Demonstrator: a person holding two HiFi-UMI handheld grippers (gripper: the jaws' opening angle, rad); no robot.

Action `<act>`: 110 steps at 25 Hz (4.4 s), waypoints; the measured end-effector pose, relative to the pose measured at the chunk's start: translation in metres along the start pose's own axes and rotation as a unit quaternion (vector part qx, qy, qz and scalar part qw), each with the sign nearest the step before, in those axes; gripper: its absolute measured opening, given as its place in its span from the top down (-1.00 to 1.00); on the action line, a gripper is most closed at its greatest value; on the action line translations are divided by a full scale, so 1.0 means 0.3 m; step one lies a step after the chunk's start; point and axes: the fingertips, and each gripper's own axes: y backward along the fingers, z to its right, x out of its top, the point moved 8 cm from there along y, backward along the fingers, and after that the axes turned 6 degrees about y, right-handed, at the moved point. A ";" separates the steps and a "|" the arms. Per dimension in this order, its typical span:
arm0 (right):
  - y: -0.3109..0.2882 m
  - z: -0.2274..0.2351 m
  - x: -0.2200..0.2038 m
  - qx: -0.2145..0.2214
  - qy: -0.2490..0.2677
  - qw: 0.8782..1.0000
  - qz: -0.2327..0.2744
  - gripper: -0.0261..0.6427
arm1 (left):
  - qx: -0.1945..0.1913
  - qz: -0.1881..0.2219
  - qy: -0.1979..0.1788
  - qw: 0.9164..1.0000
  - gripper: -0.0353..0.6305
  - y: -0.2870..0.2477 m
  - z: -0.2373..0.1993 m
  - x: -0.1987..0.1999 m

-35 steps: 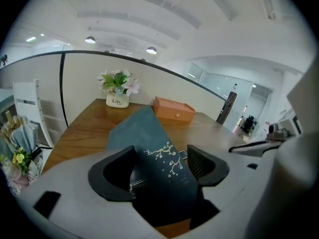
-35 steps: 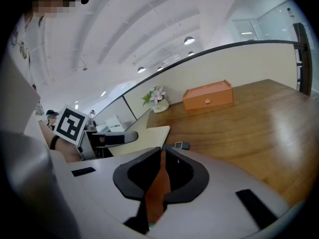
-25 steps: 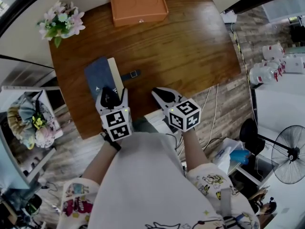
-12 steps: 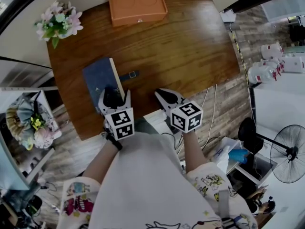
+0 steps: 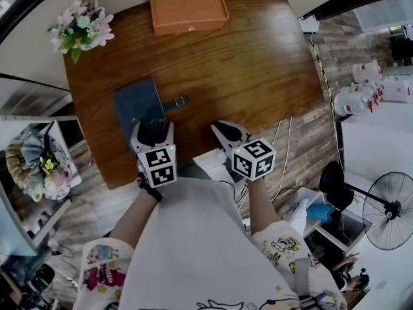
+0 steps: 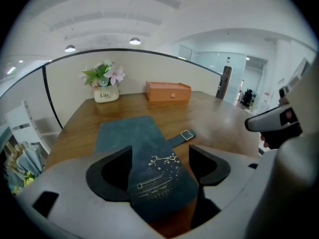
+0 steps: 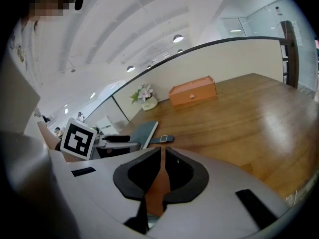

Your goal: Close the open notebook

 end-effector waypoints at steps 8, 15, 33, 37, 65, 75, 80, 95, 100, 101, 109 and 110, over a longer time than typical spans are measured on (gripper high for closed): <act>-0.045 -0.033 0.047 0.014 0.020 1.000 -0.002 0.85 | -0.001 0.019 0.006 1.000 -0.11 0.027 -0.065 0.033; -0.096 -0.110 0.153 0.040 0.062 0.997 0.015 0.85 | 0.017 0.068 0.010 0.998 -0.11 0.112 -0.167 0.104; -0.180 -0.414 0.450 0.129 0.184 0.969 0.101 0.85 | 0.020 0.224 0.094 0.970 0.14 0.481 -0.447 0.296; -0.169 -0.456 0.485 0.137 0.205 0.962 0.114 0.85 | 0.006 0.245 0.111 0.963 0.25 0.563 -0.487 0.312; -0.025 -0.446 0.478 0.074 0.211 0.954 0.199 0.93 | -0.052 0.263 0.090 0.959 0.89 0.680 -0.452 0.310; -0.034 -0.435 0.486 0.072 0.214 0.955 0.194 0.93 | -0.046 0.255 0.087 0.962 0.89 0.673 -0.450 0.308; -0.040 -0.433 0.493 0.073 0.215 0.954 0.193 0.93 | -0.047 0.255 0.086 0.962 0.89 0.670 -0.448 0.311; -0.059 -0.432 0.515 0.073 0.209 0.956 0.192 0.93 | -0.041 0.256 0.088 0.962 0.89 0.665 -0.468 0.317; -0.063 -0.436 0.517 0.072 0.211 0.956 0.192 0.93 | -0.039 0.257 0.089 0.962 0.89 0.665 -0.475 0.316; -0.063 -0.437 0.517 0.072 0.211 0.956 0.192 0.93 | -0.039 0.257 0.089 0.962 0.89 0.665 -0.476 0.317; -0.067 -0.438 0.509 0.070 0.209 0.957 0.190 0.93 | -0.042 0.254 0.089 0.962 0.89 0.658 -0.481 0.314; -0.067 -0.438 0.509 0.069 0.209 0.957 0.190 0.93 | -0.042 0.254 0.089 0.962 0.89 0.658 -0.481 0.315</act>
